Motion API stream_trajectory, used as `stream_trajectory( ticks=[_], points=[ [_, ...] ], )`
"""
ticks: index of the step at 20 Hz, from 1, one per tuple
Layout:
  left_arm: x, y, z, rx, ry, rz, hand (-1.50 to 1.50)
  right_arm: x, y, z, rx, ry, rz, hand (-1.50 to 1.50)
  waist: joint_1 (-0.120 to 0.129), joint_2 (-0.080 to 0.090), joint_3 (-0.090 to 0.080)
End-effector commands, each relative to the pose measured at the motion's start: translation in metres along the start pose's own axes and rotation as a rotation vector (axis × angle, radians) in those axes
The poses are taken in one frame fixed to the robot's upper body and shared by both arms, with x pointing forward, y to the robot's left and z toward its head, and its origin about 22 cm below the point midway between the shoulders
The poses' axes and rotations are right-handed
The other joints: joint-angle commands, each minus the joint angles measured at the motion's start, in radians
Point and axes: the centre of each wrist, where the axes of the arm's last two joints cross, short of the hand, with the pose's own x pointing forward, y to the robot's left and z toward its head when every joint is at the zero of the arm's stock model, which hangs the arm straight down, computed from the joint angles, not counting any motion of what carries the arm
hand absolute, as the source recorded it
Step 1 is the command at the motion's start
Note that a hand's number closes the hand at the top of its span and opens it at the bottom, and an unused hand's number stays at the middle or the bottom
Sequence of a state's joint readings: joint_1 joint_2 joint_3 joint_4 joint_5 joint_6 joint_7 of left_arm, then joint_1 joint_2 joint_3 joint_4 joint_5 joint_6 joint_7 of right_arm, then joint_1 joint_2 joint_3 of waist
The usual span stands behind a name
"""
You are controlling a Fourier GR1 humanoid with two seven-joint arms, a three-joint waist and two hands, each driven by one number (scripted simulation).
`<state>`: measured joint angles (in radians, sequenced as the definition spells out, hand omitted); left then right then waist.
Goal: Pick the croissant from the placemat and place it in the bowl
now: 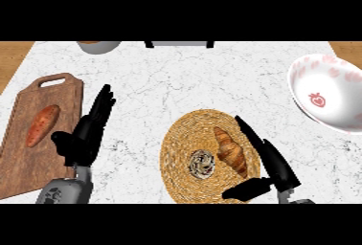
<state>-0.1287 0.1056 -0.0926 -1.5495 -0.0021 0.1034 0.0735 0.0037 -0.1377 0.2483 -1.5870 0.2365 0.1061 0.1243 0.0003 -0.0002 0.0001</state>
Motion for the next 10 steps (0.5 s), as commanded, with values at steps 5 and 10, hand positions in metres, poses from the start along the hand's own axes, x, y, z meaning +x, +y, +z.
stream_trajectory(
  ticks=[5, 10],
  points=[
    [0.002, -0.020, -0.002, -0.009, -0.013, 0.015, 0.00, -0.031, -0.002, -0.006, -0.059, 0.078, 0.175, -1.50, 0.000, 0.000, 0.000],
    [0.006, -0.015, -0.016, 0.011, -0.010, 0.010, 0.00, -0.038, 0.000, -0.032, -0.004, 0.098, 0.197, -1.50, 0.000, 0.001, 0.000]
  ],
)
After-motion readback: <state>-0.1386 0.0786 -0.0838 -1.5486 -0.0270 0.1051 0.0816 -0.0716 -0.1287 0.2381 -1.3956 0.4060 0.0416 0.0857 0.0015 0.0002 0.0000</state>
